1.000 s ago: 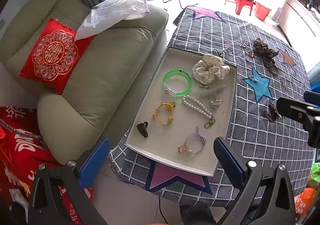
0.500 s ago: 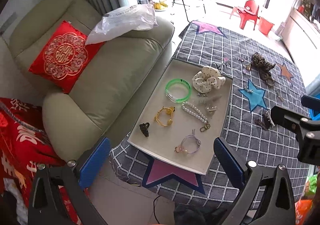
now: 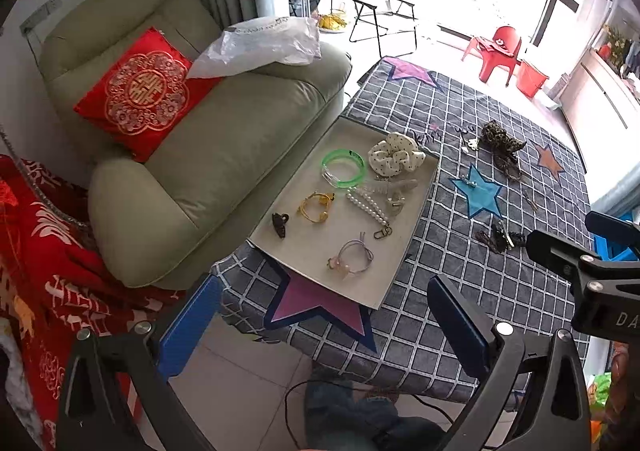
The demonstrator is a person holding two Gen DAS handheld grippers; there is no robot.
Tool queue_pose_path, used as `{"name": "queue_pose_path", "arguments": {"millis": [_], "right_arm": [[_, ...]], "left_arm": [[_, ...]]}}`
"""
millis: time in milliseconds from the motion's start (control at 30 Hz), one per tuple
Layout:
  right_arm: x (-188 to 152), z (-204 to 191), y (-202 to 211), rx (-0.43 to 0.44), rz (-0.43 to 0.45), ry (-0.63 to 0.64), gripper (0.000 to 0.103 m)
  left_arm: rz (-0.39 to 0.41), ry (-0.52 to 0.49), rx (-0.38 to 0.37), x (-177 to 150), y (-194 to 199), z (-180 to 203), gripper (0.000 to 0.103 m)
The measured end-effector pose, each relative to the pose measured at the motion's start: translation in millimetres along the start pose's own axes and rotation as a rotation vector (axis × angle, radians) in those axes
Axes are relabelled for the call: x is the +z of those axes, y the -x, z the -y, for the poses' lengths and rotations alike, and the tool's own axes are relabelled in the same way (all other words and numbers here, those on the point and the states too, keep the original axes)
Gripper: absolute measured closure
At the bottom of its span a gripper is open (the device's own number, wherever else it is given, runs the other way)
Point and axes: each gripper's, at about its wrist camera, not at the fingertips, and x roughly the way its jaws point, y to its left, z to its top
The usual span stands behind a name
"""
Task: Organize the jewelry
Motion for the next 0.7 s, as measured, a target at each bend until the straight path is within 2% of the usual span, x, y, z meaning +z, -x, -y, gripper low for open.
{"name": "queue_pose_path", "arguments": {"millis": [133, 400, 700], "right_arm": [[-2.7, -7.6, 9.0, -0.014, 0.033, 0.007, 0.000], [-5.5, -33.1, 14.1, -0.024, 0.061, -0.058, 0.000], [1.6, -45.9, 17.9, -0.084, 0.066, -0.120, 0.000]], "left_arm": [[0.033, -0.030, 0.027, 1.3, 10.3, -4.6, 0.000], [0.050, -0.079, 0.010, 8.7, 13.9, -31.3, 0.000], [0.059, -0.105, 0.007, 24.5, 7.3, -50.8, 0.000]]}}
